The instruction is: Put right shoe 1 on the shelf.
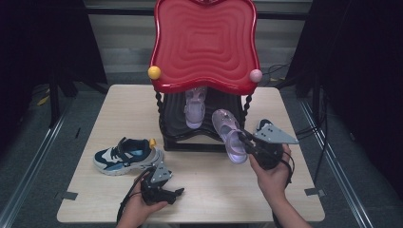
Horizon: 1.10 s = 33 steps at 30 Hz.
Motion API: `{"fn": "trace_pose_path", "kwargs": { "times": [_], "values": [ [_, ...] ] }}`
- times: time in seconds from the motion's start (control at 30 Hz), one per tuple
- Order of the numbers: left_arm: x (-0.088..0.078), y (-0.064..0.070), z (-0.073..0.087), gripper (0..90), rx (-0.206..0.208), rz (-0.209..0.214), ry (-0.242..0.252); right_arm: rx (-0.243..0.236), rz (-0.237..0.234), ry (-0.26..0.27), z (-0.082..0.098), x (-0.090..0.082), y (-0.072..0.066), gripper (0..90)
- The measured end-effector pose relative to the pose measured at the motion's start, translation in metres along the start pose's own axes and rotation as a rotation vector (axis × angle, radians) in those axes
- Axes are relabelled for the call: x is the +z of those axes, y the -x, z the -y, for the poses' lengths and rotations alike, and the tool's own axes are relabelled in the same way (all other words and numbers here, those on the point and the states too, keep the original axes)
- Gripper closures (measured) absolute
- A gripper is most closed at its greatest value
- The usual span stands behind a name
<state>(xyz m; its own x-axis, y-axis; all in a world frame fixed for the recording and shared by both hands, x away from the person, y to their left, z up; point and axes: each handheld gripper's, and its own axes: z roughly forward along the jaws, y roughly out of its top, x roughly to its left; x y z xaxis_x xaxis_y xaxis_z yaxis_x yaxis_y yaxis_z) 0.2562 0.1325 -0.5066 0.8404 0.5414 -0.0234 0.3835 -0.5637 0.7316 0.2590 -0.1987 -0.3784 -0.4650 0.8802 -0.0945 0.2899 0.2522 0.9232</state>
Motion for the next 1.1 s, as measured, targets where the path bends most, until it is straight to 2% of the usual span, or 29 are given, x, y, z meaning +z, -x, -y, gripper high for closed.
{"fn": "trace_pose_path", "kwargs": {
  "times": [0.5, 0.87, 1.03, 1.1],
  "values": [
    [0.0, 0.0, 0.0, 22.3, 0.001, 0.001, 0.0, 0.063, 0.092, 0.037, -0.007, 0.029, -0.005, 83.8],
    [0.0, 0.0, 0.0, 22.0, 0.002, 0.003, 0.001, 0.076, 0.162, 0.057, -0.013, 0.05, -0.011, 83.8],
    [0.0, 0.0, 0.0, 22.0, 0.002, 0.003, 0.001, 0.072, 0.207, 0.062, -0.016, 0.058, -0.012, 83.8],
    [0.0, 0.0, 0.0, 22.0, 0.002, 0.003, 0.001, 0.086, 0.221, 0.069, -0.019, 0.061, -0.011, 83.8]
  ]
}}
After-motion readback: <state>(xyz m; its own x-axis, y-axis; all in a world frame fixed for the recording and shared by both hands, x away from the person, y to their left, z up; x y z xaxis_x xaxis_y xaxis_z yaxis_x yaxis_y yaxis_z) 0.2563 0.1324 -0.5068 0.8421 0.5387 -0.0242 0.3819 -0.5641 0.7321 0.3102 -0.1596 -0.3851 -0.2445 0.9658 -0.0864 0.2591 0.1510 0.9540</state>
